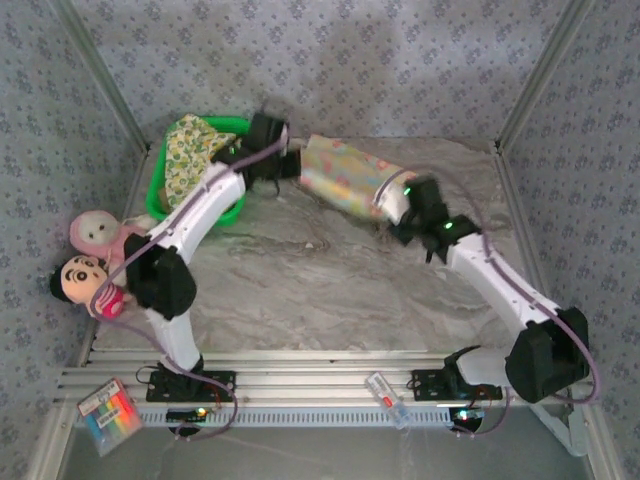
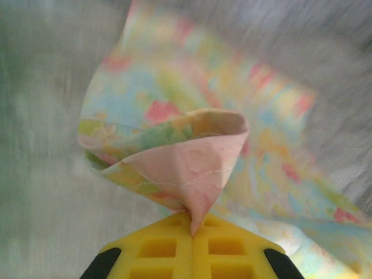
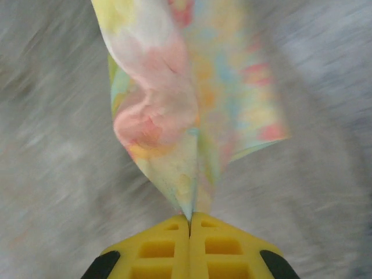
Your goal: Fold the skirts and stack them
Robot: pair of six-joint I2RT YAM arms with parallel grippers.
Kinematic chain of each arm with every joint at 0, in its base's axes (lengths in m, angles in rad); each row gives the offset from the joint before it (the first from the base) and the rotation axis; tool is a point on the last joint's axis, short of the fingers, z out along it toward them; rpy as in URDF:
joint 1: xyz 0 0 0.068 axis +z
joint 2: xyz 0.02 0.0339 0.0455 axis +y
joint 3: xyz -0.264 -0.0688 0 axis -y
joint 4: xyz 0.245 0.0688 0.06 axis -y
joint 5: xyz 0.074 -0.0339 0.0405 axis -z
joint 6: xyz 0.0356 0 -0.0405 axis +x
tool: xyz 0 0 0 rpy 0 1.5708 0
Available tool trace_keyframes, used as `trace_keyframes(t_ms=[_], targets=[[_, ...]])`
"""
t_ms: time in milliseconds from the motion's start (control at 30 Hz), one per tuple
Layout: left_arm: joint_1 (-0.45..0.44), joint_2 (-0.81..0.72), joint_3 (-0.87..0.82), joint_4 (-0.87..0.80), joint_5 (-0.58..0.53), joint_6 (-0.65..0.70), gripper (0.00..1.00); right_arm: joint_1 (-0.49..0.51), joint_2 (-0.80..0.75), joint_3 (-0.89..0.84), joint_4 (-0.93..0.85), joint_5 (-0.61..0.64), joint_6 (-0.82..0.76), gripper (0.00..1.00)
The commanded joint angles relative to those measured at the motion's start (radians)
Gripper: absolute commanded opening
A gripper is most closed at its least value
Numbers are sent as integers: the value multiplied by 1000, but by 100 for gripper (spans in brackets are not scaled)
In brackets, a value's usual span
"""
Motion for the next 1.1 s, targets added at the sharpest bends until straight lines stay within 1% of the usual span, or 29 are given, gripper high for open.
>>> trace_keyframes(t_ms=[0,33,67,100,133,167,200,233,300,367,400,433,467,500,567,700,800,867,967,1067], targets=[[36,-181,-364,189,-15,-227,13,75,-13,-72,-109,-22,142,30],[43,-216,-461,218,-9,-268,28,78,-15,-84,-123,-77,182,41],[49,-248,-542,234,5,-302,52,78,-20,-95,-126,-129,206,45],[55,-269,-586,230,19,-319,68,75,-34,-112,-122,-165,225,50],[58,-281,-600,210,18,-324,77,68,-56,-130,-94,-171,242,56],[60,-290,-599,182,10,-319,84,59,-86,-151,-46,-160,272,69],[60,-297,-587,159,1,-309,89,45,-123,-176,23,-133,332,87],[59,-299,-571,148,-5,-301,93,28,-151,-199,83,-126,402,100],[55,-293,-535,152,3,-287,100,-34,-209,-273,249,-97,643,100],[39,-262,-484,156,19,-269,100,-106,-231,-340,359,-101,861,100],[27,-234,-450,151,29,-260,100,-139,-233,-373,394,-104,981,100],[11,-209,-422,145,30,-253,100,-158,-233,-399,419,-105,1070,100],[-7,-174,-393,144,33,-248,100,-166,-227,-433,455,-126,1158,100],[-24,-137,-366,144,39,-243,100,-166,-213,-466,538,-169,1223,100],[-45,-67,-317,130,53,-245,100,-133,-170,-486,595,-185,1318,100],[-55,37,-278,133,94,-272,100,-21,-39,-439,613,-162,1413,100],[-55,68,-288,121,83,-283,100,36,77,-391,620,-142,1483,100],[-56,73,-305,108,60,-289,100,57,156,-364,668,-183,1497,100],[-54,65,-351,104,38,-301,100,82,256,-322,698,-207,1529,100],[-51,52,-402,102,39,-319,100,86,324,-281,666,-209,1539,100]])
